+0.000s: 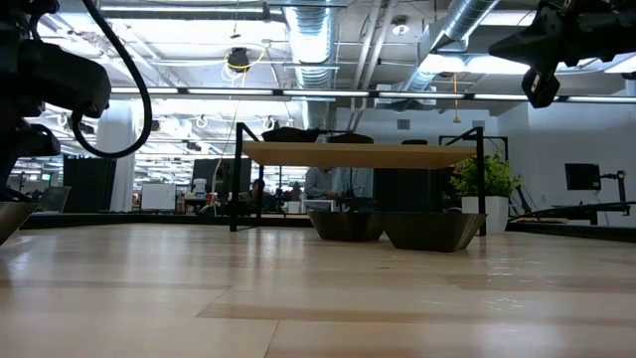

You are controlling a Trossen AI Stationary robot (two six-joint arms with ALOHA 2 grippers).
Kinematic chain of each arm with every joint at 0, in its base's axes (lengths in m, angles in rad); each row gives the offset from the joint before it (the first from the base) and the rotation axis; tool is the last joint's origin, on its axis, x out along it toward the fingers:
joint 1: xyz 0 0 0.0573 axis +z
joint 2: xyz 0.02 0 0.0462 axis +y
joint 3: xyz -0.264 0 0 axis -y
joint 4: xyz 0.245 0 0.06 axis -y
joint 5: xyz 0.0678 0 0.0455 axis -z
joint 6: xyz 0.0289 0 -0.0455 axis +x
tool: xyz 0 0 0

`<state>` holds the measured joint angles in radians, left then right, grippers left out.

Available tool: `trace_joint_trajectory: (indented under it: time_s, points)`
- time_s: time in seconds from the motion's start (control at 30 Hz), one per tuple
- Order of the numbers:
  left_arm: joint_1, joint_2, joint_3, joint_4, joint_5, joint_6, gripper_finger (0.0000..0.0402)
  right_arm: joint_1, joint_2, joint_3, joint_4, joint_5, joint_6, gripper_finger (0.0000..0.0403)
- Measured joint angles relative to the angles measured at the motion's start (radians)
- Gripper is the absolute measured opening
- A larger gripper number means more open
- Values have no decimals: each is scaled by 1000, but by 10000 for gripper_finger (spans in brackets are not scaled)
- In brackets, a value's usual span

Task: Pick & Place Mini shaped plates
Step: Stack the bottom black distorted square plate on top of the other black distorted square plates on the shelf

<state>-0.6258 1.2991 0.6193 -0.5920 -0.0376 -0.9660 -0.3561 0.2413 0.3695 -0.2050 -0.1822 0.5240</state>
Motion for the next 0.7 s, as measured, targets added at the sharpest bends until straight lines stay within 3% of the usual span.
trace_joint_trajectory:
  time_s: [0.27, 0.7]
  points:
    - [0, 0, 0, 16, 0, -8, 9, 0, 0, 0, 0, 0, 0, 1]
    - [0, 0, 0, 30, 0, -91, 5, 0, 0, 0, 3, 0, 0, 1]
